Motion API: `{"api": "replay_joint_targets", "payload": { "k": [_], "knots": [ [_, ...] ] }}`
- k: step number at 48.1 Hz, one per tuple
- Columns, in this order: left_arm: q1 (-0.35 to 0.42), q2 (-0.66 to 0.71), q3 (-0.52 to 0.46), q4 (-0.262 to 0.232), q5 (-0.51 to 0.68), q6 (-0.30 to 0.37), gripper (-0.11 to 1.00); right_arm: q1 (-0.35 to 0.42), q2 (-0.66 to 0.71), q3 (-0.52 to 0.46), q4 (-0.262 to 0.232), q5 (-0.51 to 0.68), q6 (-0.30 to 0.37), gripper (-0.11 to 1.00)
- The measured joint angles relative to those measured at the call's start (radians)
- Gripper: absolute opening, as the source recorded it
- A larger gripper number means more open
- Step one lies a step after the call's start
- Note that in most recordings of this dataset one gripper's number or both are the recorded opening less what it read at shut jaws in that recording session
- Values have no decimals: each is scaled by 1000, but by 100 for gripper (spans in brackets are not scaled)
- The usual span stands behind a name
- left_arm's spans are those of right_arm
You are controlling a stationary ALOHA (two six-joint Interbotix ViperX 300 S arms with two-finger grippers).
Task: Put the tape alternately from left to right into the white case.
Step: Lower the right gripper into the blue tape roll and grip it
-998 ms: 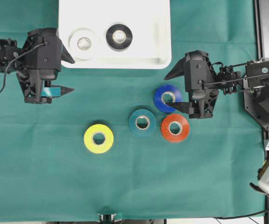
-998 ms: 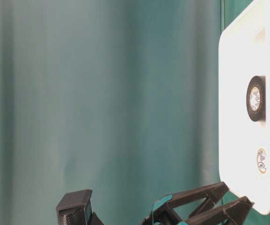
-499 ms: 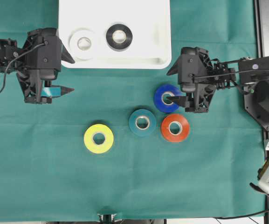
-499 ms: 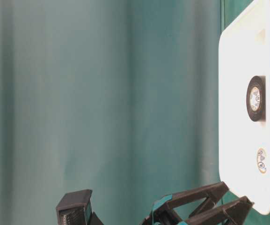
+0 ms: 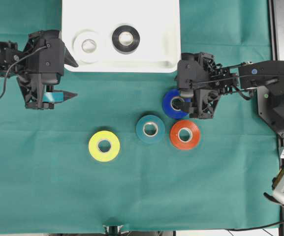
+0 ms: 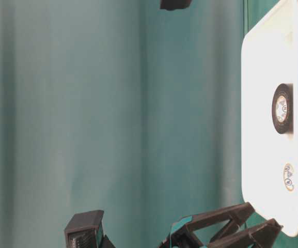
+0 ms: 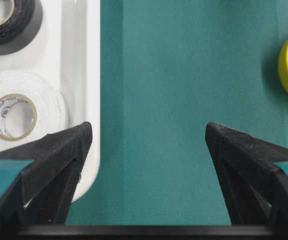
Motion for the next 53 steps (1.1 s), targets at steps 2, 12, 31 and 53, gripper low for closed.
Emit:
{"api": "replay_joint_targets", "payload": {
  "k": [2,12,31,53],
  "knots": [
    [0,0,2,0,0,0,98,0,3,-2,0,0,0,70],
    [0,0,5,0,0,0,98,0,6,-8,-2,0,0,68],
    [0,0,5,0,0,0,98,3,6,-9,0,0,0,1],
    [0,0,5,0,0,0,98,2,-26,-9,-2,9,0,1]
  ]
}}
